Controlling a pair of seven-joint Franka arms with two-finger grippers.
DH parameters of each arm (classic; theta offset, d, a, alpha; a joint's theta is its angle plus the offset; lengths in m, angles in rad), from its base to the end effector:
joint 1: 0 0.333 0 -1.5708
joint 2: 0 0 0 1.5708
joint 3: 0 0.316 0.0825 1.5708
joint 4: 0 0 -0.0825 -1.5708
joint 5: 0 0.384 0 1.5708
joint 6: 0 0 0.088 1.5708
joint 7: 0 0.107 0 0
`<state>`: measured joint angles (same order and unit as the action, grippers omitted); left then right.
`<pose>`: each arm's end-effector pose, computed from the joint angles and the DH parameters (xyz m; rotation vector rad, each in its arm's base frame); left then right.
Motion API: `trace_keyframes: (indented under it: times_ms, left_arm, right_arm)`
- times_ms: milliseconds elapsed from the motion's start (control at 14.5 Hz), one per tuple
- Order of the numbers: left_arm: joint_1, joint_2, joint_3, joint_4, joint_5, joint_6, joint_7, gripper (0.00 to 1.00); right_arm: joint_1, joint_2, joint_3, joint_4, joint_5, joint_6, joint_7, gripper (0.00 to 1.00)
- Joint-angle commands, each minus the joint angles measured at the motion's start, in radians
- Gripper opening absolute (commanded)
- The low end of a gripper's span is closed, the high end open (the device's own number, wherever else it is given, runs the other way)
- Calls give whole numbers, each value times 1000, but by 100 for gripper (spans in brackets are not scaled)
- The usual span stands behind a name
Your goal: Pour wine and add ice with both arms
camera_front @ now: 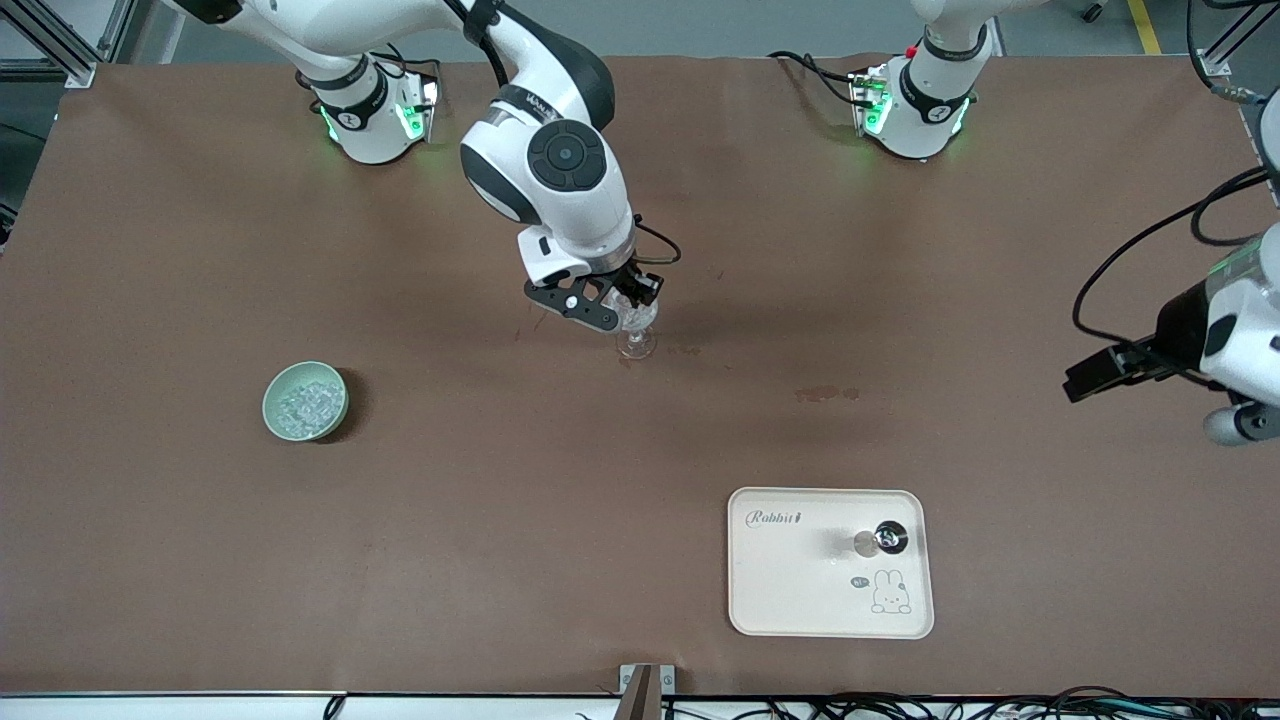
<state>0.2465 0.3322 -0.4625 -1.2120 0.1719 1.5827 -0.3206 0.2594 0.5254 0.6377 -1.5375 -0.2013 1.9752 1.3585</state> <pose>0.6451 -0.0663 0.6112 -3.1250 -0.2127 -0.1172 0.4856 0.4808 0.3973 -2.9938 0.6870 0.1514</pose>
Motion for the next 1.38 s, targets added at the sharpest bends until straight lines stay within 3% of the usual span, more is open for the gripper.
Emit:
trace_keyframes:
  times_ms: [0,207,346,622,760,1175,1313]
  left_arm:
    - [-31,-117,28,-85,14,-18,98,100]
    - [-229,-228,227,-193,-3,-21,141,100]
    - [-272,-300,272,-283,-54,-20,160,100]
    - [-323,-445,340,-463,-107,-9,161,100]
    - [-331,-484,343,-509,-107,11,163,100]
    - [-276,-487,346,-515,-175,10,225,100]
    - [-273,-486,346,-511,-163,10,276,100]
  right_arm:
    - [-15,-19,7,95,-30,-106,16,100]
    - [-103,-108,8,129,-113,-151,-18,100]
    - [-155,-198,-18,129,-125,-174,-120,100]
    - [-166,-320,-260,149,-103,-308,-546,100]
    - [-167,-364,-386,149,-15,-328,-697,100]
    - [-193,-441,-679,140,135,-452,-1108,100]
    - [-213,-455,-743,139,164,-487,-1218,100]
